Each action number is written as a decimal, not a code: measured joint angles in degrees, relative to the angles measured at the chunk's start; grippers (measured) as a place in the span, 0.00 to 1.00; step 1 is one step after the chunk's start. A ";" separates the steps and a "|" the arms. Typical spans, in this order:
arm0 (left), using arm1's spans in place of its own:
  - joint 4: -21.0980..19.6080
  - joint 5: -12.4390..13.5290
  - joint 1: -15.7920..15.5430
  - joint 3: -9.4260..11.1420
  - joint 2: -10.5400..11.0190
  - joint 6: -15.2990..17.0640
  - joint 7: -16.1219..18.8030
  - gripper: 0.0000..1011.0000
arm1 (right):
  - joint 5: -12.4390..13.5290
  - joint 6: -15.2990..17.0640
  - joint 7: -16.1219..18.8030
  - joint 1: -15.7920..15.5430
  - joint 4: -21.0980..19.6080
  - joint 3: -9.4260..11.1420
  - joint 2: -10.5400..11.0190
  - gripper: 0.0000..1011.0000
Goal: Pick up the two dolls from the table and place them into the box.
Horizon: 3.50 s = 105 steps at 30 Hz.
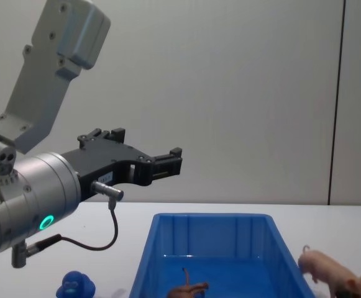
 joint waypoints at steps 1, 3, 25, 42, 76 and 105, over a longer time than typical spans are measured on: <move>0.00 0.00 0.00 0.00 0.00 0.00 0.00 0.99 | 0.20 -0.54 -0.28 0.02 -0.10 0.12 -0.06 0.23; 0.00 0.00 0.00 0.00 0.00 0.00 0.00 0.99 | 0.45 -1.23 -0.61 0.04 -0.25 0.20 -0.12 0.23; 0.00 0.00 0.00 0.00 0.00 0.00 0.00 0.99 | 2.98 -8.98 -1.29 1.52 -4.10 1.38 -0.87 0.23; 0.00 0.00 0.00 0.00 0.00 0.00 0.00 0.99 | -1.07 -3.34 4.79 3.90 -5.13 -1.60 -3.03 0.23; 0.00 0.00 0.00 0.00 0.00 0.00 0.00 0.99 | -0.90 -7.48 5.48 4.62 -3.54 -0.61 -1.91 0.99; -8.63 -4.85 7.78 -1.07 5.39 7.33 7.17 0.99 | -0.43 -12.74 8.35 4.38 -0.53 1.66 1.12 0.99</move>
